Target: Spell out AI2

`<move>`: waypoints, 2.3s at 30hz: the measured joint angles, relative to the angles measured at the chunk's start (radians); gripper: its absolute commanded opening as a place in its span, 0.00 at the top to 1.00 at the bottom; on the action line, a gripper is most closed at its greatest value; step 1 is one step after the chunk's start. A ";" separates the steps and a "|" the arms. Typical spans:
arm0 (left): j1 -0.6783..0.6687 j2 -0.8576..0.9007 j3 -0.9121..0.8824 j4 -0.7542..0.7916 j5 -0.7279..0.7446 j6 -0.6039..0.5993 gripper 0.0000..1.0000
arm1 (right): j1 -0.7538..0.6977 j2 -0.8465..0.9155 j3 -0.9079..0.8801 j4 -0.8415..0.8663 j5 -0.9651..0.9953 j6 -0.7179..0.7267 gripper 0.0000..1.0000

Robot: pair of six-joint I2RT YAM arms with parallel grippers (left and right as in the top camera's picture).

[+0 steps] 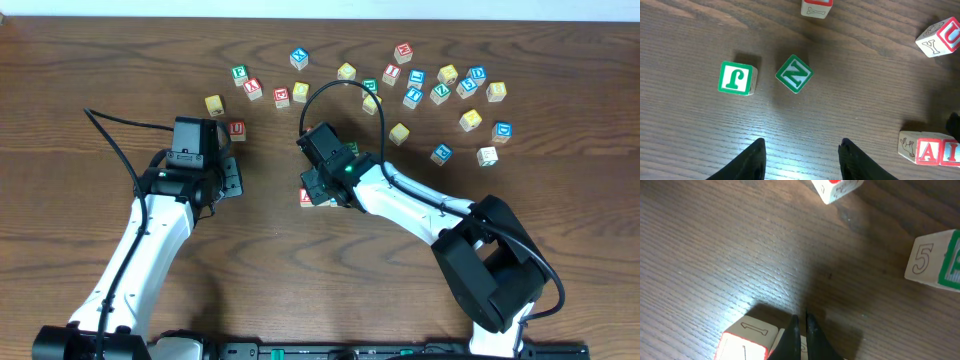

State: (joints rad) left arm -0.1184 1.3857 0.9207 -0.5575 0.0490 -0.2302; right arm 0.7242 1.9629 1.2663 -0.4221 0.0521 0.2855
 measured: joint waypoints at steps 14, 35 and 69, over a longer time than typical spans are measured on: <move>0.000 0.000 0.000 0.000 0.000 0.000 0.53 | 0.000 0.000 0.000 -0.015 0.000 0.011 0.99; 0.000 0.000 0.000 0.000 0.000 0.000 0.53 | 0.000 0.000 0.000 -0.021 0.000 0.018 0.99; 0.000 0.000 0.000 0.000 0.000 0.000 0.53 | 0.007 0.000 0.000 0.042 -0.072 0.018 0.99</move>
State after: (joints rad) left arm -0.1184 1.3857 0.9207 -0.5575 0.0490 -0.2306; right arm 0.7315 1.9629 1.2663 -0.3798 -0.0196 0.3038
